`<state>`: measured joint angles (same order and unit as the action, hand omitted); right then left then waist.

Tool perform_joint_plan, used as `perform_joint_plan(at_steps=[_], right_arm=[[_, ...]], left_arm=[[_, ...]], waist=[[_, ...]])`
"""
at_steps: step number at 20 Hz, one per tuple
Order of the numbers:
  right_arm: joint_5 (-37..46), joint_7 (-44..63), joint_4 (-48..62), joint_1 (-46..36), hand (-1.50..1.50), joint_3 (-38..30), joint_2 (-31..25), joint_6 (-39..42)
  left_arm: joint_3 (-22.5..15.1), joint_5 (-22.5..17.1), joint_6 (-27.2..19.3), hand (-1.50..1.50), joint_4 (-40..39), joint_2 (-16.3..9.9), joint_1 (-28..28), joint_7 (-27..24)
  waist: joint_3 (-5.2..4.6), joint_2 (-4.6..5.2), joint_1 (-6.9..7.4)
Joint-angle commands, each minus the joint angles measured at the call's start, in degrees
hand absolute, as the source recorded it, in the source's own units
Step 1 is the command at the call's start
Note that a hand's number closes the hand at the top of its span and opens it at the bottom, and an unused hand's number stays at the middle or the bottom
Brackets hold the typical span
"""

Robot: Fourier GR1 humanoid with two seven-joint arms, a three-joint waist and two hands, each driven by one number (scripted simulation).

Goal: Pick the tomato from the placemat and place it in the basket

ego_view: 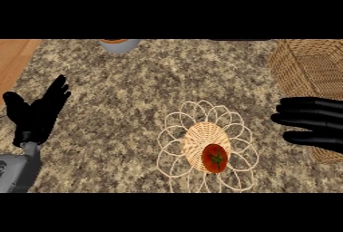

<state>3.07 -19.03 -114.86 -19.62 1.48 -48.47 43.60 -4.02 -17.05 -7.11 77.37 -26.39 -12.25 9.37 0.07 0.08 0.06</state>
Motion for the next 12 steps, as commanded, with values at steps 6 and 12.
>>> perform_joint_plan(at_steps=[6,12], right_arm=[[16.8,-17.9,7.7,7.4,-1.5,8.2,7.8,-8.0],[27.0,-21.3,19.5,5.0,-1.5,17.2,17.1,-19.0]], left_arm=[[1.1,2.4,0.5,0.0,-3.9,3.0,-2.2,-2.2],[1.1,2.8,0.4,0.0,3.7,2.8,1.0,2.3]], waist=[[-0.02,0.15,0.07],[-0.01,0.06,0.95]])
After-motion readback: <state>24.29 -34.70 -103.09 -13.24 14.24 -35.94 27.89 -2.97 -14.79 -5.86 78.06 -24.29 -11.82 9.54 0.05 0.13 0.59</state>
